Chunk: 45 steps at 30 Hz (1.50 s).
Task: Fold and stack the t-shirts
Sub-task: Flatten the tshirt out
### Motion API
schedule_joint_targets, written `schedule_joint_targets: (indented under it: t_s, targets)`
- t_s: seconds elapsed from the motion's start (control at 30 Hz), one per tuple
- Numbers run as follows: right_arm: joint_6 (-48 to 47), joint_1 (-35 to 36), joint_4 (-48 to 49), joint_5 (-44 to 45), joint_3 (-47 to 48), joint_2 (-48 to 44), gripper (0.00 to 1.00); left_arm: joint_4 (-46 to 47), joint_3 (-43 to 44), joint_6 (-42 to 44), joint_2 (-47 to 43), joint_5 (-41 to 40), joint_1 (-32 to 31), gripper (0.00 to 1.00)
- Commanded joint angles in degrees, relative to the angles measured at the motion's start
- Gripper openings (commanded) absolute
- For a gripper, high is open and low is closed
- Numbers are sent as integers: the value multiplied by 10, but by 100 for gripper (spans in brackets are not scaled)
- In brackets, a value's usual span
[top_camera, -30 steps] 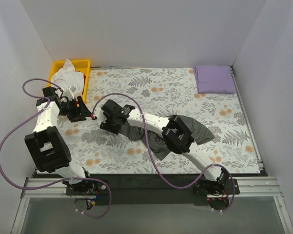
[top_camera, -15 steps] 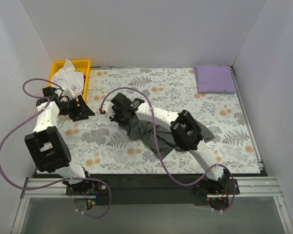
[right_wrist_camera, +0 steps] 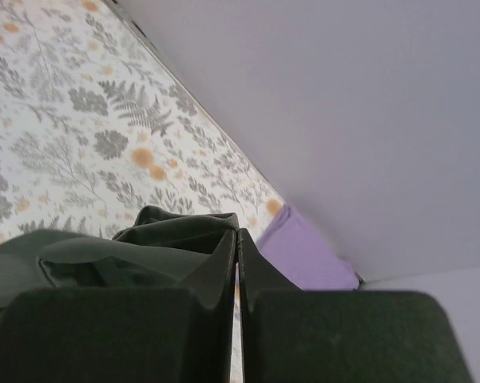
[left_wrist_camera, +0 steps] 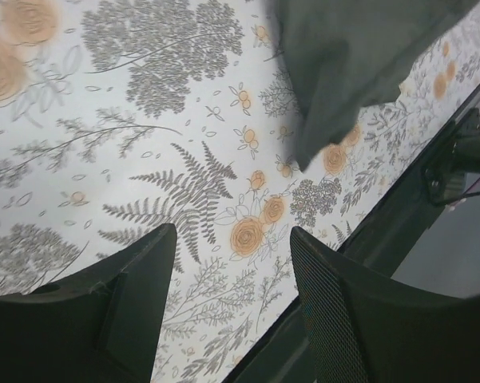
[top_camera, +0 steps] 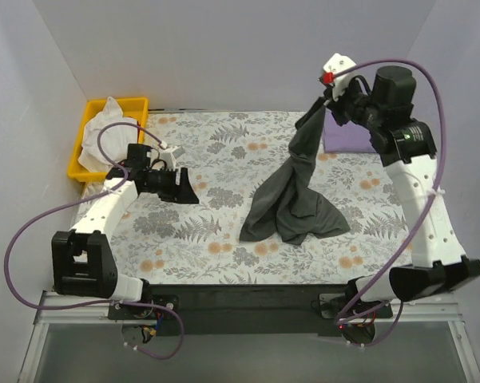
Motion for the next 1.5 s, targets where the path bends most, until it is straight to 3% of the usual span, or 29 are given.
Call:
schedule_joint_targets:
  t_s: [0.0, 0.17, 0.3, 0.43, 0.97, 1.1, 1.13, 1.33, 1.47]
  targets:
    - [-69, -51, -34, 11, -92, -25, 1, 84, -31, -20, -16, -45, -59, 59]
    - [-95, -92, -29, 23, -202, -87, 1, 141, -30, 4, 35, -71, -184, 60]
    - [-92, -108, -28, 28, -227, -101, 1, 176, -37, 37, 59, -49, -221, 59]
    - [-91, -119, -30, 26, -234, -108, 1, 205, -48, 62, 87, -30, -245, 53]
    - [-88, -128, -31, 32, -215, -101, 1, 264, -45, 14, 206, -33, -319, 41]
    - [-88, -128, -31, 34, -214, -101, 1, 289, -48, -5, 229, -50, -325, 32]
    - [-88, -128, -29, 34, -213, -100, 1, 296, -48, -10, 235, -54, -325, 24]
    - [-77, -131, -29, 32, -190, -84, 1, 306, -44, -15, 208, -87, -324, 2]
    - [-76, -131, -31, 32, -183, -86, 1, 297, -55, -5, 150, -118, -319, 0]
